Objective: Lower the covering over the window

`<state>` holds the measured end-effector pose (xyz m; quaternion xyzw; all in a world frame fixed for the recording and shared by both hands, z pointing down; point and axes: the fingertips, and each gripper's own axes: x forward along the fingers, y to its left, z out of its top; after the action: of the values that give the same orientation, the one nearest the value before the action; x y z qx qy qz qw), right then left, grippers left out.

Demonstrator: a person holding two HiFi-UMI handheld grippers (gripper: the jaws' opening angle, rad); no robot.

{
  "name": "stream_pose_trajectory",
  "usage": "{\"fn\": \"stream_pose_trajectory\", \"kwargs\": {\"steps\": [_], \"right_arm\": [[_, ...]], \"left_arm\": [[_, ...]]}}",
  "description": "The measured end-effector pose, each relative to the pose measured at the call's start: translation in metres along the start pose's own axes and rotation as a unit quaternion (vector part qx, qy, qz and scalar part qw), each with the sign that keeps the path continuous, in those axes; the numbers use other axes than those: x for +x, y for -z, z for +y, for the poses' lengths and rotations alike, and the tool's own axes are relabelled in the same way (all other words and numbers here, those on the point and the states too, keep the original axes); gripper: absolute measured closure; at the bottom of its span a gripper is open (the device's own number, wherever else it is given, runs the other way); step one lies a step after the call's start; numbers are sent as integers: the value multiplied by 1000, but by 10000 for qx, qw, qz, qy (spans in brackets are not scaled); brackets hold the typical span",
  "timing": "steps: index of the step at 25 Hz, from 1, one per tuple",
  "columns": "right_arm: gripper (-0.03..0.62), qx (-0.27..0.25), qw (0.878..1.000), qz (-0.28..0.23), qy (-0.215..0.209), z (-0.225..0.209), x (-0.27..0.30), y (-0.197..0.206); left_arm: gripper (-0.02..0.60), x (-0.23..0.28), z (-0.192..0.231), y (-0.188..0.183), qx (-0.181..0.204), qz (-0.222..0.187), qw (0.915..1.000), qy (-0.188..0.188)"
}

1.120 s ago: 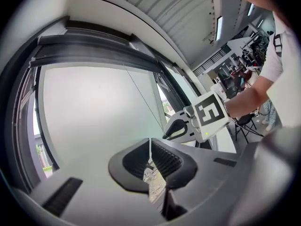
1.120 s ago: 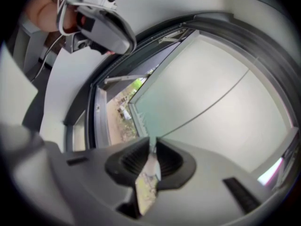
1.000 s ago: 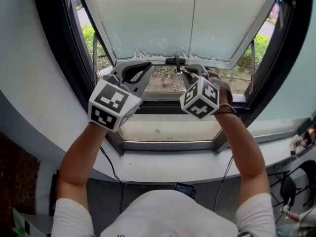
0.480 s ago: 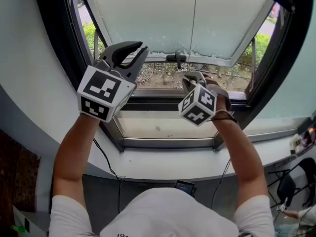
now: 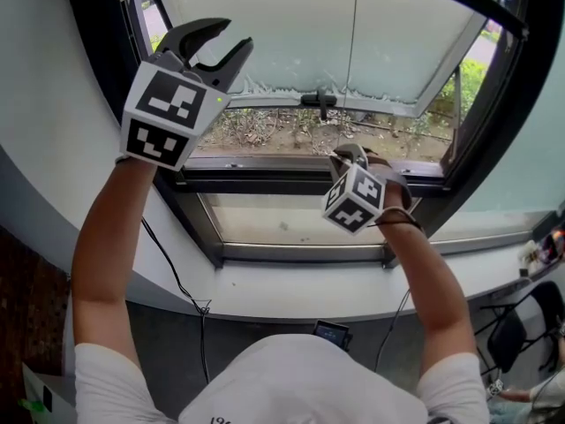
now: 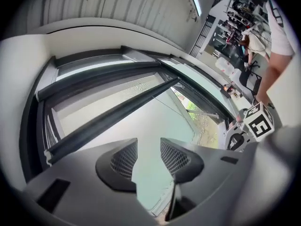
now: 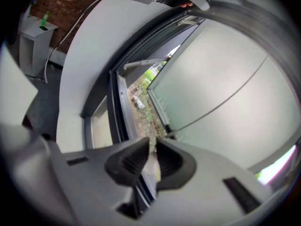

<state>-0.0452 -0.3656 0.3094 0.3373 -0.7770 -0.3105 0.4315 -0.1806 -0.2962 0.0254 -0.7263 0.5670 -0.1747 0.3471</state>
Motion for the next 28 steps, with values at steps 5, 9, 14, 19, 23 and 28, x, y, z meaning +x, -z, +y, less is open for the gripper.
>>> {"fn": "stream_pose_trajectory", "kwargs": {"steps": [5, 9, 14, 19, 23, 28], "right_arm": [[542, 109, 9999, 9, -54, 13, 4, 0], [542, 180, 9998, 14, -121, 20, 6, 0], [542, 242, 9994, 85, -232, 30, 12, 8], [542, 284, 9986, 169, -413, 50, 17, 17], [542, 303, 9979, 207, -526, 60, 23, 23], [542, 242, 9973, 256, -638, 73, 26, 22]], "left_arm": [[380, 22, 17, -5, 671, 282, 9973, -81], [359, 40, 29, -5, 1296, 521, 9900, -201], [340, 58, 41, -11, 1690, 624, 9833, -265], [334, 70, 33, -2, 1899, 897, 9777, -33], [334, 76, 21, 11, 2363, 1044, 9660, 14], [334, 75, 12, 25, 2833, 1274, 9505, 88]]}}
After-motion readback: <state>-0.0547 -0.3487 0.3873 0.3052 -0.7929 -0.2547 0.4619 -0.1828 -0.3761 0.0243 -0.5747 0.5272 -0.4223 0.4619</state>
